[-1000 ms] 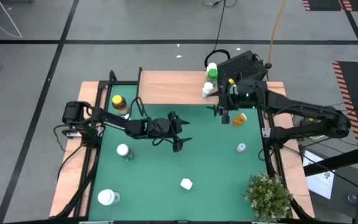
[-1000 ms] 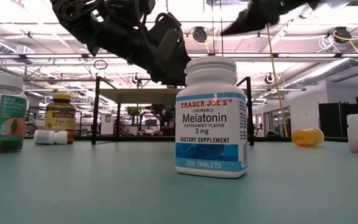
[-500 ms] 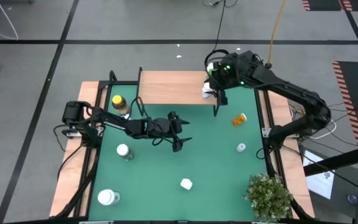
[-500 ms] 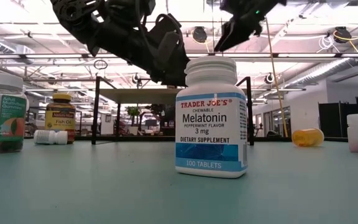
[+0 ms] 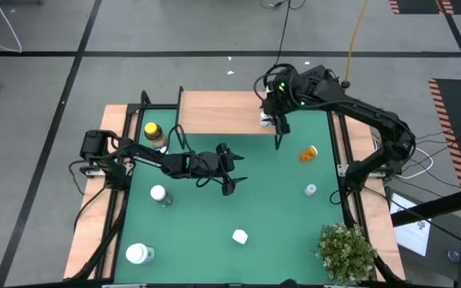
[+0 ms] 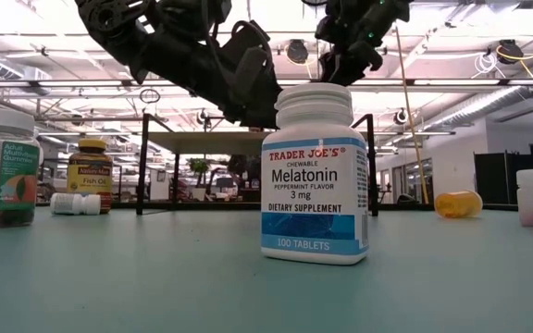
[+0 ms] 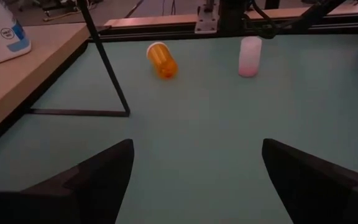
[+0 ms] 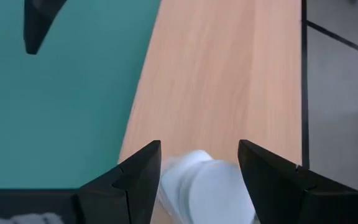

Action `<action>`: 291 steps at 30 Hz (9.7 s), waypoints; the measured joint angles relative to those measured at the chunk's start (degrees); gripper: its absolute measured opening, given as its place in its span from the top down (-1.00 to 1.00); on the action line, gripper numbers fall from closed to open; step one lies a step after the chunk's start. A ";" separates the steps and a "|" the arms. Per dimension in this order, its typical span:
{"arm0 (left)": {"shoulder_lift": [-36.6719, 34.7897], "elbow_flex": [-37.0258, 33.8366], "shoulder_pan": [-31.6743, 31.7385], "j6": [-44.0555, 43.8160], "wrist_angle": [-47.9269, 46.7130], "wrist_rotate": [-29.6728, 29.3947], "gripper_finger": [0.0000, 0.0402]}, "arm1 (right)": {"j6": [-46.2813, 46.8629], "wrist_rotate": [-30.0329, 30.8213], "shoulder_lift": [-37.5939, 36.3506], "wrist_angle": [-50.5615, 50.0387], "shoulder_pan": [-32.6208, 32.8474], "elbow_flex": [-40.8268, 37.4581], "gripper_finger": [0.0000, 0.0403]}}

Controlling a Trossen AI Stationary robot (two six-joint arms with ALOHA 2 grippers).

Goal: Pick and place medicine bottles onto shelf by color
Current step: Put the center small white medicine bottle on the shelf, then adjust the medicine bottles on the shelf

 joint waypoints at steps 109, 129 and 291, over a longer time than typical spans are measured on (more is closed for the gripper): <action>0.00 0.00 0.15 -1.83 -2.31 -0.57 -0.77 | 27.80 8.61 1.81 19.57 -14.31 -0.04 0.20; 0.00 -0.01 0.15 -1.62 -2.30 -0.58 -0.77 | 27.28 1.47 1.78 12.61 -15.83 -0.04 1.00; 0.00 -0.02 0.59 -6.61 -7.55 -1.99 -0.77 | -5.68 75.76 4.01 76.94 29.23 -39.26 1.00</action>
